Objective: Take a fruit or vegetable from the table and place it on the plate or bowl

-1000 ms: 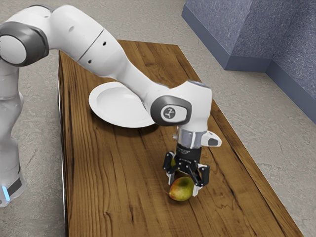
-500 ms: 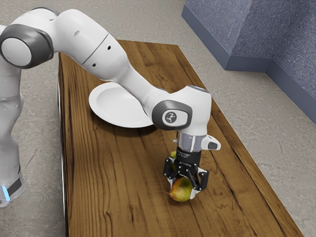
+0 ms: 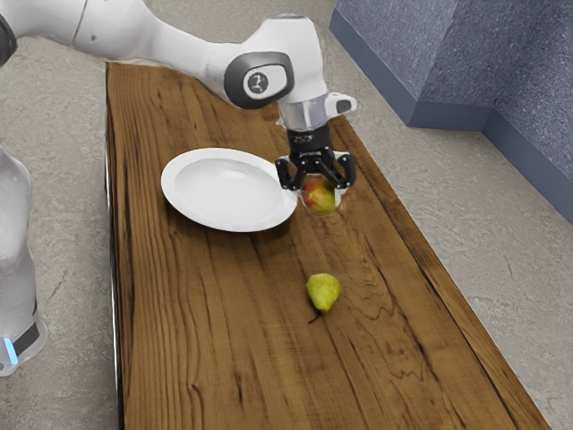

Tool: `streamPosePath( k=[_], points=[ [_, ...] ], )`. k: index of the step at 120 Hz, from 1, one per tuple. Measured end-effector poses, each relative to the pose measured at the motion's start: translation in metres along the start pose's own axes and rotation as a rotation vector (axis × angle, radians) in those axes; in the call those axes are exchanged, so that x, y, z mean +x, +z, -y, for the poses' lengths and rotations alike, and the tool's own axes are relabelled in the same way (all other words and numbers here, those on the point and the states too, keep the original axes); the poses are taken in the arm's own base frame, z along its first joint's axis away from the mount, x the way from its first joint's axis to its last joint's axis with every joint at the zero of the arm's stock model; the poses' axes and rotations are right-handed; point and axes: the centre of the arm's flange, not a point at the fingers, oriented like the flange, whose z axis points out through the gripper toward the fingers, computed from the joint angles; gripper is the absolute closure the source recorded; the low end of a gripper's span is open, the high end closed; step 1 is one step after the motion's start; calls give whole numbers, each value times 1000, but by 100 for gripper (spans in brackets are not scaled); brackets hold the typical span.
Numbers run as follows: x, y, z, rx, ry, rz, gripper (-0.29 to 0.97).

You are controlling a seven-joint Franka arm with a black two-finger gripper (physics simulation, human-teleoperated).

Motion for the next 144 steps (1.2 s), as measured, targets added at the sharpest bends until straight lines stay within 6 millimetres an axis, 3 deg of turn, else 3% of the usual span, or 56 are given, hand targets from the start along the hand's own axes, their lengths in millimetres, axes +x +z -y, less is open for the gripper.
streamPosePath(
  k=[11,21,30,42,68,91,105,123,129,133,140,144],
  points=[
    [25,-38,50,-8,-105,-78,32],
    [33,-53,91,2,-185,-117,32],
    [28,-64,130,4,-252,-147,33],
    [29,-69,165,11,-328,-170,33],
    [72,-56,210,64,-503,-164,34],
    [102,-53,217,74,-566,-156,34],
    [101,-52,208,67,-558,-151,15],
    [97,-54,201,57,-549,-151,5],
    [98,-70,191,21,-543,-174,4],
    [96,-91,157,-23,-506,-198,3],
    [66,-149,16,-84,-316,-248,2],
    [47,-180,-50,-114,-264,-242,2]
  ],
)
